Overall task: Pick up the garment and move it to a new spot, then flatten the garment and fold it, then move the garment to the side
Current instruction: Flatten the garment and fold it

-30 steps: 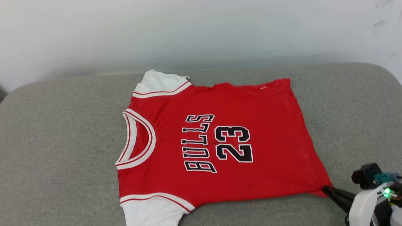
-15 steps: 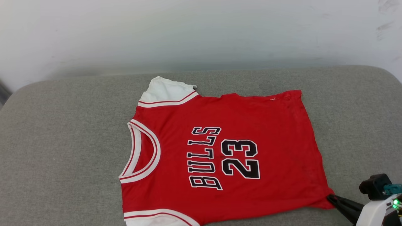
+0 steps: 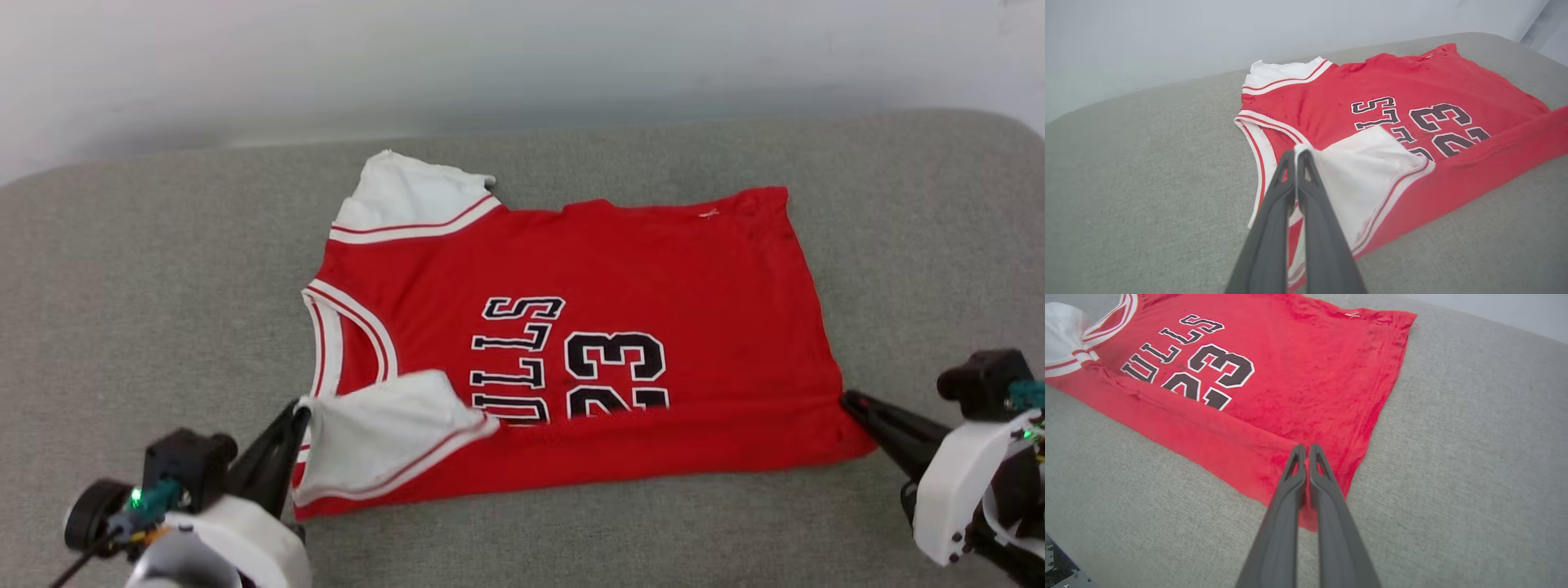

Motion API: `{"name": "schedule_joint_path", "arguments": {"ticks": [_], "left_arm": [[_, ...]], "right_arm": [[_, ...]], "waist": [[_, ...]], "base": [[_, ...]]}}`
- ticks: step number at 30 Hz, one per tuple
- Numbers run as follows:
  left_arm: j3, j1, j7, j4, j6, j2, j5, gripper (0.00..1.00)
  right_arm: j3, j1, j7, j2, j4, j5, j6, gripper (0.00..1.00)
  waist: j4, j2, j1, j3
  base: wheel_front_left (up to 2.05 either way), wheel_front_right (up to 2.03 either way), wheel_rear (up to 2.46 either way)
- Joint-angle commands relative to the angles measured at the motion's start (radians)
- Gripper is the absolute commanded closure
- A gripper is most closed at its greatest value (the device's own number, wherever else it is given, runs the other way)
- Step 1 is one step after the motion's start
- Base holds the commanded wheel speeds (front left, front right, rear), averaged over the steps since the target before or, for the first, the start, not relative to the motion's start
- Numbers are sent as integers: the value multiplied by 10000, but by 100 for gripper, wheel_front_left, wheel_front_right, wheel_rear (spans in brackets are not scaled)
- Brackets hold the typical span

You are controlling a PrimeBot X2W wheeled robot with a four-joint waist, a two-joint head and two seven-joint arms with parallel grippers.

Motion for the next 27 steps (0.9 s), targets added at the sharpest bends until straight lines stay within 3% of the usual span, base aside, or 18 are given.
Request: {"name": "schedule_joint_path", "arguments": {"ticks": [1, 11, 20, 27], "left_arm": [[31, -353, 83, 123, -95, 8, 98, 100], [198, -2519, 453, 1449, -943, -218, 420, 100], [-19, -3291, 559, 3550, -1659, -731, 236, 100], [-363, -3542, 415, 4906, -2268, -1339, 153, 100]], "right_arm": [[-188, -189, 87, 84, -62, -70, -7, 100], [-831, -978, 772, 542, 71, -447, -7, 100], [-288, -1771, 1164, 893, 975, -557, -7, 100], [268, -2036, 1025, 961, 1428, -363, -7, 100]], "waist": [[-92, -1, 0, 318], [-193, -1, 0, 1523], [-229, -1, 0, 2303], [-215, -1, 0, 2230]], "base": [[0, 0, 0], [0, 0, 0], [0, 0, 0], [0, 0, 0]]}}
